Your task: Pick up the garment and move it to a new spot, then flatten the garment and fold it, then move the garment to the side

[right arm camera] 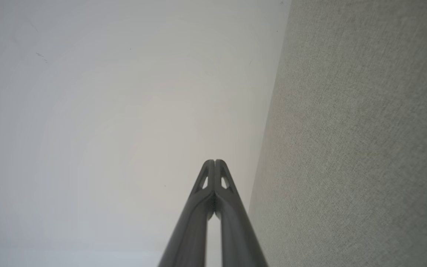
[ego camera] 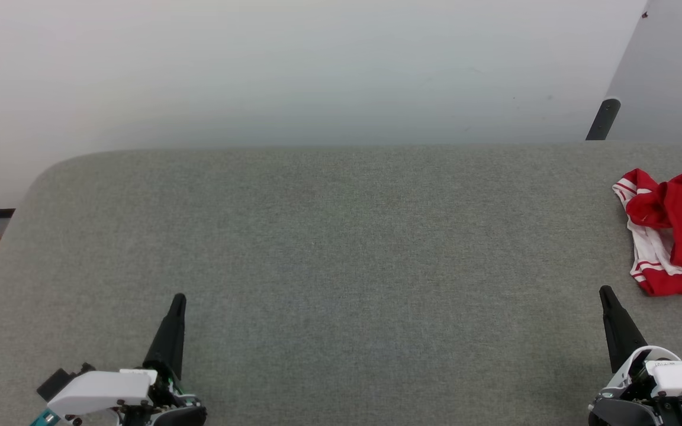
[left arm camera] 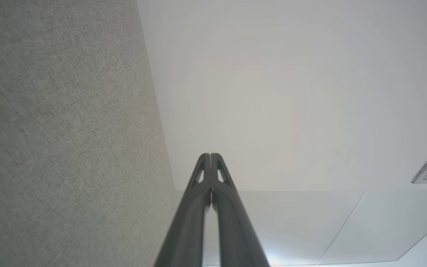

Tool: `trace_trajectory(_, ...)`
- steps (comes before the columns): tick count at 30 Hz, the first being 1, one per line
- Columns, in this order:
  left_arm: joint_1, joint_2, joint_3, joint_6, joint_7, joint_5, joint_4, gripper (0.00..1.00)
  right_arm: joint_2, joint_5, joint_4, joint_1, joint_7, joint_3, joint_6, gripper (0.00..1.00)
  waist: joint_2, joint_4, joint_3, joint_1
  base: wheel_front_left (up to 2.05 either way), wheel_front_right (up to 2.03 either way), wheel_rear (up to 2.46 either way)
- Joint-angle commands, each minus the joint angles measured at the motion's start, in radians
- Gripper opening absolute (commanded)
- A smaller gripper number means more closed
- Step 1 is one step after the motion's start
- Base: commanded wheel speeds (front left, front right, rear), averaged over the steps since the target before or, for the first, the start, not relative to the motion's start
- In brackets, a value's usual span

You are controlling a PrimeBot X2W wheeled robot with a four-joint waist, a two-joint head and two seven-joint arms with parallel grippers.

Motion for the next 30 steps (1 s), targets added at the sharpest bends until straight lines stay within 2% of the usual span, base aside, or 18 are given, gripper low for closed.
trace_trajectory(1,-0.008,-0.001,0.003,-0.003,0.003,0.000,0.001,0.00,0.003,0.004,0.000,-0.003,0.001,0.000,0.000,0.00,0.0000,0.000,0.000,0.0000,0.00,0.00,0.00)
trace_trajectory(30,-0.008,-0.001,0.003,-0.003,0.003,0.000,0.001,0.00,0.003,0.004,0.000,-0.003,0.001,0.000,0.000,0.00,0.0000,0.000,0.000,0.0000,0.00,0.00,0.00)
